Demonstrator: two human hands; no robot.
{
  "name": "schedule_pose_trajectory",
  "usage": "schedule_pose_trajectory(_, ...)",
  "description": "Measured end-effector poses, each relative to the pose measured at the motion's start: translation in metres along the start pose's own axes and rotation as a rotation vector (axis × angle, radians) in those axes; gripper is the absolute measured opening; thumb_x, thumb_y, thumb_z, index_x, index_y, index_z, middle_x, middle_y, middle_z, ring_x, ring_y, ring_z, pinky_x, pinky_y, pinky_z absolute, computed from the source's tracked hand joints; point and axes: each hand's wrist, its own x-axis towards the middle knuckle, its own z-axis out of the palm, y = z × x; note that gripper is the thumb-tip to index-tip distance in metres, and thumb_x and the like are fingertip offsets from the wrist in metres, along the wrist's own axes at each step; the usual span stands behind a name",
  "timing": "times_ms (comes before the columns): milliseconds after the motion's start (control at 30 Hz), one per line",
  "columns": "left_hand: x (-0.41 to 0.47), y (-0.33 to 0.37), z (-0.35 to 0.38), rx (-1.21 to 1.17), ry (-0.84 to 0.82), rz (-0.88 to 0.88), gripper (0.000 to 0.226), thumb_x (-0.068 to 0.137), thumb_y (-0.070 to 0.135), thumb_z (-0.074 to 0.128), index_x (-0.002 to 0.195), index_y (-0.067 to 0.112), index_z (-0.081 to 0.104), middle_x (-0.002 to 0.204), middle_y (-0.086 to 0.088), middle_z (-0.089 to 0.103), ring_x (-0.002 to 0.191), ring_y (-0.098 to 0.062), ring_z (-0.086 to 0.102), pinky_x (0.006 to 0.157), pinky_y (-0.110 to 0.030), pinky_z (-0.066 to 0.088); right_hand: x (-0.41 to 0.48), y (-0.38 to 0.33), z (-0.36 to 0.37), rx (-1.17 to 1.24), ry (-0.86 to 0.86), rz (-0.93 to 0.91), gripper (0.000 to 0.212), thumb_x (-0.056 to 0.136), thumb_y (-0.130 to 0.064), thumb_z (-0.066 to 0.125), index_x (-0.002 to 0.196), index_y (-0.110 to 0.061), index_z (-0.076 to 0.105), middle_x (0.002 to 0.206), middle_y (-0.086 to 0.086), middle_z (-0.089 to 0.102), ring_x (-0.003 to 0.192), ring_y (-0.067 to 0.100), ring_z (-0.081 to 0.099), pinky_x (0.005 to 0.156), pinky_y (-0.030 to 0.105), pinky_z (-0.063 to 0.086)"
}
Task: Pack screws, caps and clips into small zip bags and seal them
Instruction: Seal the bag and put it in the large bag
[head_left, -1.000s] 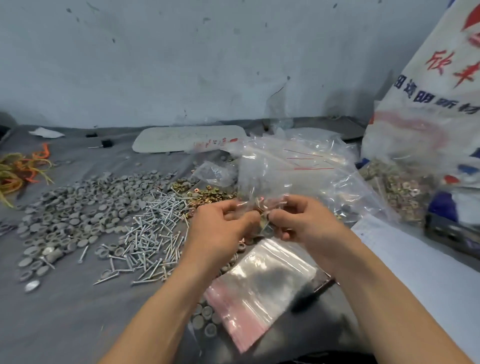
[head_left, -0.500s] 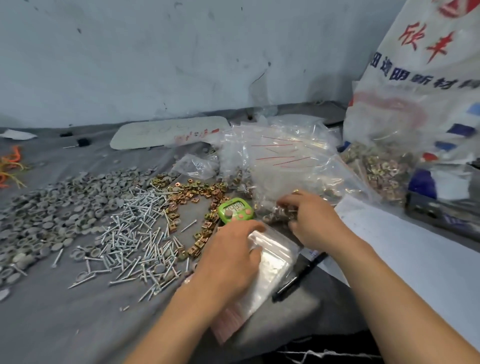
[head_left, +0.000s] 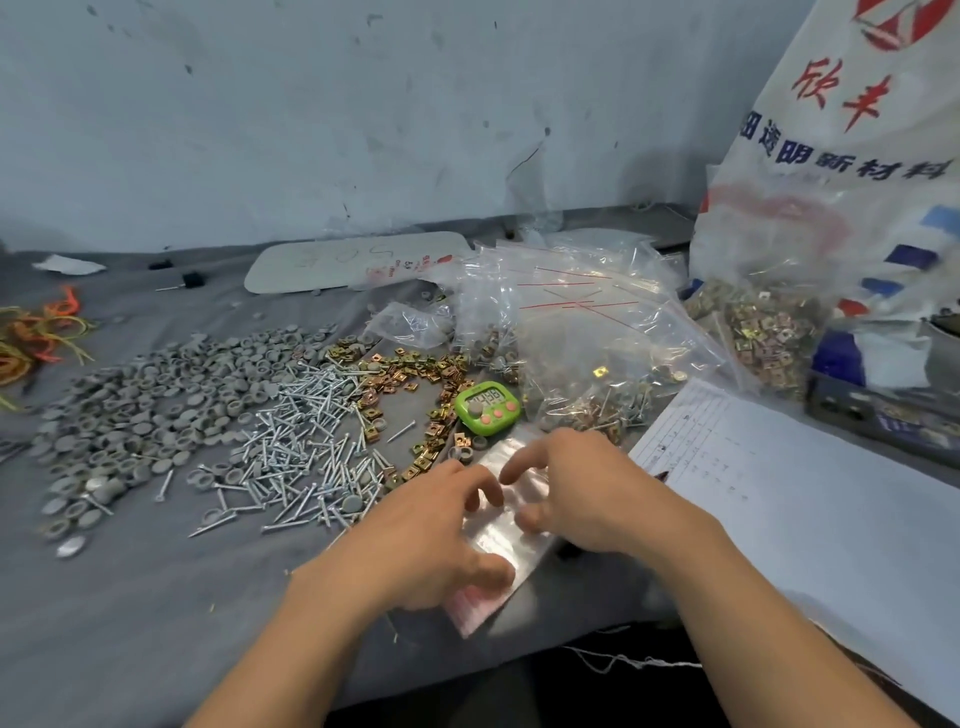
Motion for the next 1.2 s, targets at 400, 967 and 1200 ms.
schedule_pose_trajectory(400,0.009,0.005,0.006,0.019,0.121,0.082,0.024,0.085,0.030,0.073,0.106,0.032,0.061,0.089,0.013,0.057,0.083,-0.013,0.055,0.070,-0.028,0.041,-0.004,-0.017,0.003,-0.175,-0.178,-0.006,0.054,0.072,-0.039,0.087,0.116,-0.035,0.057,0.102,-0.011,0.063,0.092,0.018,0.059,0.066,0.029,0.043)
schedule_pose_trajectory(967,-0.003,0.008,0.003,0.060,0.068,0.062,0.008,0.087,0.029,0.067,0.082,0.027,0.061,0.088,0.006,0.064,0.082,-0.017,0.058,0.073,-0.034,0.049,0.005,-0.005,0.014,-0.281,-0.175,-0.126,0.066,0.095,-0.043,0.067,0.154,-0.047,0.038,0.146,-0.012,0.045,0.137,0.023,0.042,0.100,0.039,0.038)
schedule_pose_trajectory(1200,0.001,0.011,0.012,0.140,0.162,0.030,0.013,0.097,0.030,0.058,0.085,0.032,0.052,0.088,0.006,0.062,0.084,-0.019,0.056,0.073,-0.033,0.043,-0.004,-0.002,0.018,-0.259,-0.114,-0.177,0.049,0.103,-0.044,0.053,0.151,-0.041,0.045,0.138,-0.011,0.052,0.130,0.021,0.045,0.104,0.041,0.038)
